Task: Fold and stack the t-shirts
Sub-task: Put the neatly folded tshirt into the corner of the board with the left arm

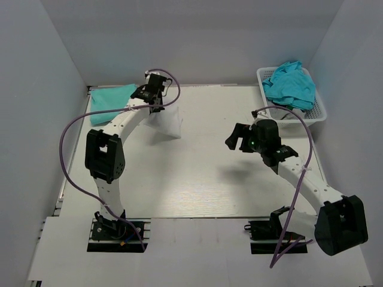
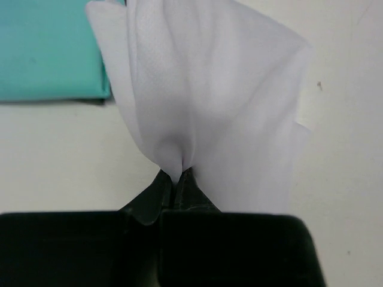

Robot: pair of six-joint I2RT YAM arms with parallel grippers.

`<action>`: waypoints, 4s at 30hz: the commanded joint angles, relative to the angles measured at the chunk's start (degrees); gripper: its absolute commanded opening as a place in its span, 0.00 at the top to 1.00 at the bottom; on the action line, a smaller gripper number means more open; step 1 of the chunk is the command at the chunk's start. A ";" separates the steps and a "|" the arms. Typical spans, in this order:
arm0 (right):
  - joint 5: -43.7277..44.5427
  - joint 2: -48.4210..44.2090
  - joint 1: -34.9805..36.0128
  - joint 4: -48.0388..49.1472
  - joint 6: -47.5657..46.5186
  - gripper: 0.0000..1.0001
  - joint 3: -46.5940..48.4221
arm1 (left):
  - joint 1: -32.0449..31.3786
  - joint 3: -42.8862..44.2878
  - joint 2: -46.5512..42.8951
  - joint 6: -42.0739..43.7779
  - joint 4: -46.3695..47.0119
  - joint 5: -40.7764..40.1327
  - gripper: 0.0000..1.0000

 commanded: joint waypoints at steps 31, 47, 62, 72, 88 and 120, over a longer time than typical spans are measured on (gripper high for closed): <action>-2.64 12.91 -0.14 -3.82 0.82 0.10 17.57 | 26.23 23.74 11.87 25.26 4.96 16.07 1.00; -6.51 21.16 -0.14 -4.78 0.03 0.10 24.23 | 31.87 30.23 19.78 25.19 -2.60 12.39 0.14; -8.36 19.76 -0.05 -4.26 0.82 0.10 22.50 | 32.92 32.38 14.52 8.83 -5.61 22.07 0.00; -6.87 19.41 -0.05 -4.79 0.65 0.10 21.53 | 32.31 27.45 12.83 8.39 2.40 42.35 0.00; -3.17 23.36 -0.14 -9.71 -1.55 0.10 27.67 | 38.72 27.79 28.04 8.57 8.83 36.99 0.00; -7.57 14.33 0.04 -4.52 -2.08 0.10 21.62 | 36.18 19.92 2.66 7.17 1.89 31.28 0.00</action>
